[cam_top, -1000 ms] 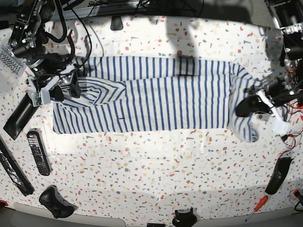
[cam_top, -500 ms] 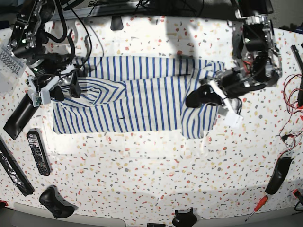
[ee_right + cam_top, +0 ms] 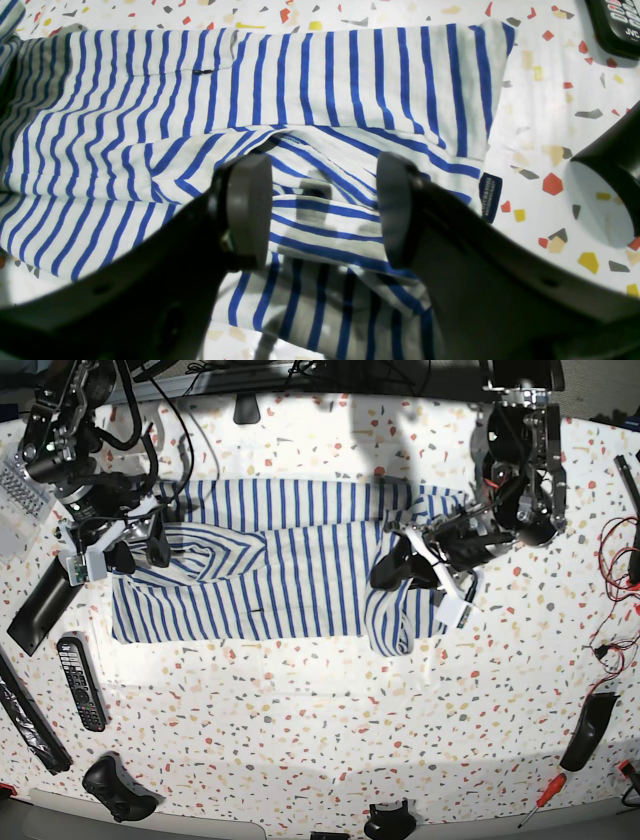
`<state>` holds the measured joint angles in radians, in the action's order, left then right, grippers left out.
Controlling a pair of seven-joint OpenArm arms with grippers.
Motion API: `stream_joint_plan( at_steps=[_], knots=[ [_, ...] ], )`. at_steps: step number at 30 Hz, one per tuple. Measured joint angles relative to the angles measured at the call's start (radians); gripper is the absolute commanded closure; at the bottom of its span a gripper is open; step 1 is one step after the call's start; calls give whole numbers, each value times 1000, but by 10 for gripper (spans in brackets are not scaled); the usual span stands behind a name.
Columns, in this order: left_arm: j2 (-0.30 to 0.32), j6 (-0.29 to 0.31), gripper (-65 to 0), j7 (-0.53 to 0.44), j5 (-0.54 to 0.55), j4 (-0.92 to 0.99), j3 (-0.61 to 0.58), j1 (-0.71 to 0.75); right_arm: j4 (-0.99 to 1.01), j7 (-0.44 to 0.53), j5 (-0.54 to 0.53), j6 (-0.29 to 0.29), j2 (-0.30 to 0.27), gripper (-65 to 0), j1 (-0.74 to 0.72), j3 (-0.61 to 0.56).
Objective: Layout the t-shirt on the table in an organized manner, then fold the t-shirt properly
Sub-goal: 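Lift the shirt end with the left gripper and fold it toward the right gripper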
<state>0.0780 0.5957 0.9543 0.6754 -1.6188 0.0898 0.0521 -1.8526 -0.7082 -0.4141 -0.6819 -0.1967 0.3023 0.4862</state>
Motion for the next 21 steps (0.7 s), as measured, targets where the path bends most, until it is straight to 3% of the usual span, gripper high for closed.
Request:
stream_joint_plan(
  at_steps=[21],
  knots=[
    [0, 0, 0, 4, 14, 0, 0, 0, 0, 0, -2, 0, 0, -321, 0, 0]
  ],
)
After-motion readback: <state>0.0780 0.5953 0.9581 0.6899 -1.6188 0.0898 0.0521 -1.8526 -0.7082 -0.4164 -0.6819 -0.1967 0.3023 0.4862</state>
